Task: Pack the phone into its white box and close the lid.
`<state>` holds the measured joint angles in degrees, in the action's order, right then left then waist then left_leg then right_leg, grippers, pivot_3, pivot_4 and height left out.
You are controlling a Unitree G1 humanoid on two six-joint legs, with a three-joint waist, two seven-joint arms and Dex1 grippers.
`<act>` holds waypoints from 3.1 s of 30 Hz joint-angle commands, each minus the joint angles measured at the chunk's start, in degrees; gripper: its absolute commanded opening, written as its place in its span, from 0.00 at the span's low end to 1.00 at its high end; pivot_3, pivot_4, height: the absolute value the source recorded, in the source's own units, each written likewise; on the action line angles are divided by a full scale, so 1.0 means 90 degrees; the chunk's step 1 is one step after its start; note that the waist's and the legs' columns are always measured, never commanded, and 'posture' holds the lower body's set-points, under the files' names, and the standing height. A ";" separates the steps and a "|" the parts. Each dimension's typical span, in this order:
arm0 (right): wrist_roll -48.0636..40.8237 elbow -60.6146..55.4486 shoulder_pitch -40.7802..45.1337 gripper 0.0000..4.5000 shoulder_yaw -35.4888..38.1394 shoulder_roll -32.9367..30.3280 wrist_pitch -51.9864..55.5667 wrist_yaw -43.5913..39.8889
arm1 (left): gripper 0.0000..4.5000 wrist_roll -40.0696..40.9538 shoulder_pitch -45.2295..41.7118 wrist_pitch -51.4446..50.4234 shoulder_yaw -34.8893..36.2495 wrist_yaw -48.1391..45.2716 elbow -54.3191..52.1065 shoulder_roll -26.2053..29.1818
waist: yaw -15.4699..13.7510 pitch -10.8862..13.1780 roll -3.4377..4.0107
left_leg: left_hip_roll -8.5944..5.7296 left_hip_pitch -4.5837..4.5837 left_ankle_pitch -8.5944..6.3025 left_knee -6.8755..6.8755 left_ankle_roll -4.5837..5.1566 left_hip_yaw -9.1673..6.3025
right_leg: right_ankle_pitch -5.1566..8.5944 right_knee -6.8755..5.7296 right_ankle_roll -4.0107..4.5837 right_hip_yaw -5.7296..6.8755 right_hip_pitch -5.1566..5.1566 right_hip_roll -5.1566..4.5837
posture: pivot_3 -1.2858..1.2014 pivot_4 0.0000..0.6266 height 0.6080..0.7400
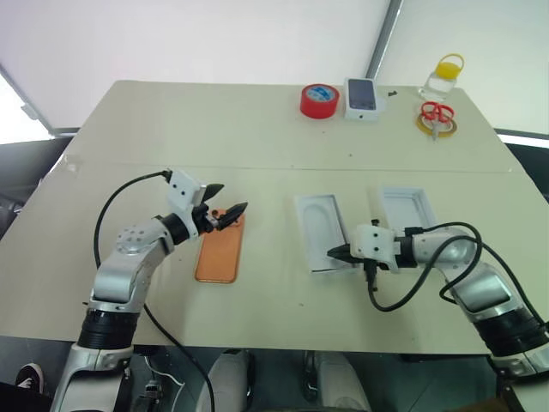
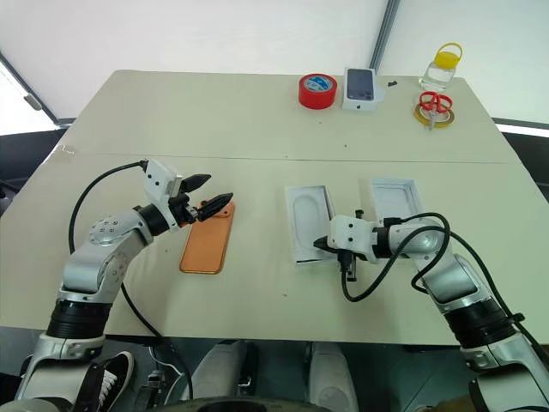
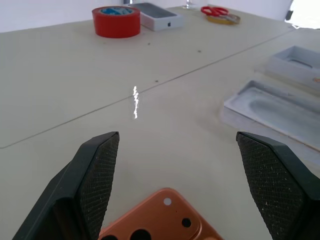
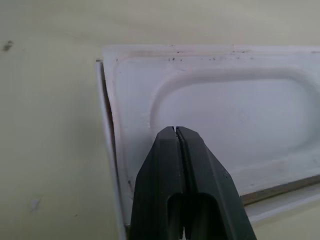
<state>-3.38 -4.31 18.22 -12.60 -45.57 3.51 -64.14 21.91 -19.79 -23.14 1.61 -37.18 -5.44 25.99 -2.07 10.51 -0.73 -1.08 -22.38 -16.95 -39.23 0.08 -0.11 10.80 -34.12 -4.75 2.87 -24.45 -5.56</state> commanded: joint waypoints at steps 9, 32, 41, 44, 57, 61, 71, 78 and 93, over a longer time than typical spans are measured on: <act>0.0284 0.0271 0.0593 0.01 0.0056 0.0315 -0.0336 0.0399 | 0.88 0.0045 -0.0147 0.0131 0.0197 0.0004 -0.0124 -0.0016 | 0.0010 0.0000 0.0000 | -0.0001 0.0000 0.0000 0.0000 0.0000 0.0000 | -0.0001 0.0000 -0.0001 0.0000 0.0000 0.0000 | 0.52 0.24 1.00; 0.1786 0.1318 0.1024 0.01 -0.0249 0.0141 -0.1003 0.1281 | 0.88 -0.0077 -0.0241 0.0149 0.0076 0.0137 -0.0143 -0.0233 | 0.0006 -0.0001 -0.0001 | -0.0007 0.0003 0.0002 0.0000 -0.0003 0.0002 | -0.0001 -0.0002 -0.0001 0.0000 0.0004 0.0001 | 0.52 0.24 1.00; 0.1201 0.0783 0.0780 0.01 -0.0100 0.0413 -0.0651 0.1063 | 0.88 -0.0086 -0.0166 0.0119 0.0098 0.0109 -0.0167 -0.0195 | 0.0014 -0.0001 -0.0001 | -0.0005 0.0003 0.0002 0.0000 -0.0002 0.0002 | -0.0002 -0.0002 -0.0002 0.0000 0.0004 0.0001 | 0.52 0.24 1.00; 0.1073 0.0663 0.0743 0.01 -0.0097 0.0455 -0.0619 0.0981 | 0.88 -0.0089 -0.0155 0.0119 0.0102 0.0126 -0.0183 -0.0199 | 0.0016 -0.0001 -0.0001 | -0.0005 0.0003 0.0002 0.0000 -0.0002 0.0001 | -0.0002 -0.0002 -0.0002 0.0000 0.0004 0.0001 | 0.52 0.24 1.00; 0.0945 0.1448 0.0685 0.01 0.0701 -0.0358 -0.0728 0.1081 | 0.88 -0.0028 -0.0148 0.0224 0.0181 0.0138 -0.0220 -0.0264 | 0.0005 0.0000 0.0000 | -0.0006 0.0002 0.0002 0.0000 -0.0002 0.0002 | -0.0001 -0.0001 -0.0001 0.0000 0.0004 0.0001 | 0.52 0.24 1.00; 0.0923 0.1428 0.0425 0.01 0.0592 -0.0539 -0.0941 0.0842 | 0.88 -0.0043 -0.0182 0.0223 0.0195 0.0112 -0.0189 -0.0213 | 0.0009 0.0000 0.0000 | -0.0006 0.0002 0.0002 0.0001 -0.0002 0.0003 | -0.0001 -0.0001 -0.0001 0.0000 0.0004 0.0001 | 0.52 0.24 1.00; 0.0004 0.0264 -0.0329 0.01 0.0692 -0.0672 -0.0322 -0.0025 | 0.88 -0.0104 -0.0163 0.0302 0.0166 0.0095 -0.0179 -0.0134 | -0.0003 0.0000 -0.0001 | 0.0000 0.0003 0.0002 0.0000 -0.0002 0.0002 | -0.0002 -0.0001 -0.0002 0.0000 0.0005 0.0001 | 0.52 0.24 1.00; -0.0051 0.0061 -0.0287 0.01 0.0629 -0.0516 -0.0229 -0.0039 | 0.88 -0.0179 -0.0232 0.0351 0.0153 0.0103 -0.0046 -0.0070 | -0.0003 0.0000 -0.0001 | 0.0000 0.0003 0.0002 0.0000 -0.0002 0.0001 | -0.0001 -0.0001 -0.0001 0.0000 0.0005 0.0001 | 0.52 0.24 1.00; 0.0090 0.0748 0.0661 0.01 0.0814 -0.0077 -0.0551 0.0624 | 0.88 0.0945 -0.0064 -0.1666 0.1059 0.0047 -0.0019 0.0456 | 0.0080 0.0001 -0.0001 | -0.0001 0.0003 0.0002 0.0002 -0.0002 0.0001 | -0.0001 -0.0005 -0.0002 0.0001 0.0000 0.0006 | 0.52 0.24 1.00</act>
<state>-1.66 3.44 21.97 -7.22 -47.40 -0.83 -59.90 26.77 -20.05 -33.99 7.28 -36.13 -4.66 28.29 -1.35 10.52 -0.74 -1.09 -22.35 -16.93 -39.20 0.06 -0.11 10.79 -34.17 -4.77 2.88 -24.46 -5.51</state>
